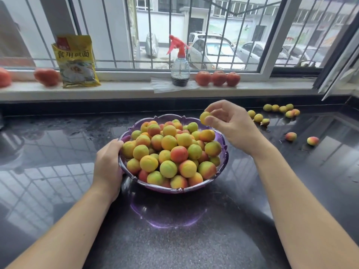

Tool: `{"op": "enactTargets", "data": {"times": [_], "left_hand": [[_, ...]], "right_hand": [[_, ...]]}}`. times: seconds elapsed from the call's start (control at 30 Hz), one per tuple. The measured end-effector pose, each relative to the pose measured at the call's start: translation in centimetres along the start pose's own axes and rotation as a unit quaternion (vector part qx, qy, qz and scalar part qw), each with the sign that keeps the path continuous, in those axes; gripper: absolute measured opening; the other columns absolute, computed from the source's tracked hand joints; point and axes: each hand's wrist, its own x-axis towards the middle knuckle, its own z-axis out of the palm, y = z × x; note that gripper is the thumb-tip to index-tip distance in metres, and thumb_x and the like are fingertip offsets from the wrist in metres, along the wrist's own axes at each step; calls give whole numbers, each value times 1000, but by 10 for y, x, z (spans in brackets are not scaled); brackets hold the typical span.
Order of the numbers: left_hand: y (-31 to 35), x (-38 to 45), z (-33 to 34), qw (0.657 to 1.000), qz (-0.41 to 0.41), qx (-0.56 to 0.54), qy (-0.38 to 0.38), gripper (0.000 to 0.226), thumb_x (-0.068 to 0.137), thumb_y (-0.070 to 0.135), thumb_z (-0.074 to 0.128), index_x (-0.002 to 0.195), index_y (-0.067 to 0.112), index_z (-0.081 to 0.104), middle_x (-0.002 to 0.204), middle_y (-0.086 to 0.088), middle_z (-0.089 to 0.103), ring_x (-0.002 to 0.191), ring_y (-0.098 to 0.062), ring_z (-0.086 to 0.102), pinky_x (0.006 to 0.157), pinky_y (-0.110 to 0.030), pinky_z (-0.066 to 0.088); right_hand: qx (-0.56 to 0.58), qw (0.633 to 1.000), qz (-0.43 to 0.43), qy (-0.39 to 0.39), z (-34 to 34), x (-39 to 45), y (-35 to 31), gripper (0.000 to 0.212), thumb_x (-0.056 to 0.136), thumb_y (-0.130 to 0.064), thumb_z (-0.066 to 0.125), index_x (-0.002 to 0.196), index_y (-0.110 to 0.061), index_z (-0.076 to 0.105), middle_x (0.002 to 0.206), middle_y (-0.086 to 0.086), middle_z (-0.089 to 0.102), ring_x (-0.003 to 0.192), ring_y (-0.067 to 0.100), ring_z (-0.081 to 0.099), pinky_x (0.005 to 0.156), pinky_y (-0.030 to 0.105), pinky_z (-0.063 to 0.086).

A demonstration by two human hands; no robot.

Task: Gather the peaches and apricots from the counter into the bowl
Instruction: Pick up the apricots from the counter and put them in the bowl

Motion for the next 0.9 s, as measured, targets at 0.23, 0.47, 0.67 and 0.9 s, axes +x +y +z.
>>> {"op": "enactTargets", "data": {"times": [0.23,0.47,0.67,0.9], "left_hand": [[1,-1,0,1000,-10,-1,3,50,86,38,56,105,-8,68,100,-32,71,90,-36,69,86,-59,56],[3,-2,1,1000,-4,2,1,55,86,38,55,107,-12,64,96,-30,68,91,-35,66,85,-55,53],[1,-2,1,1000,0,7,-4,54,86,39,53,105,-10,66,104,-34,68,92,-35,67,84,-53,56],[2,-1,0,1000,0,-2,-11,57,89,38,53,111,-14,61,99,-31,66,92,-35,64,85,-53,53]], "right_hand": [[-116,990,-7,-83,10,-2,-1,20,89,-36,76,106,-26,71,104,-14,68,105,2,62,91,23,51],[-110,988,33,-106,10,-3,-5,21,89,-38,75,107,-29,70,109,-17,64,105,0,60,81,18,51],[4,997,47,-55,6,0,4,21,98,-32,65,116,-23,69,114,-11,71,108,2,65,90,19,54],[-236,925,209,213,-29,5,107,26,98,-13,51,115,-14,70,126,14,63,119,35,58,103,40,45]]}}
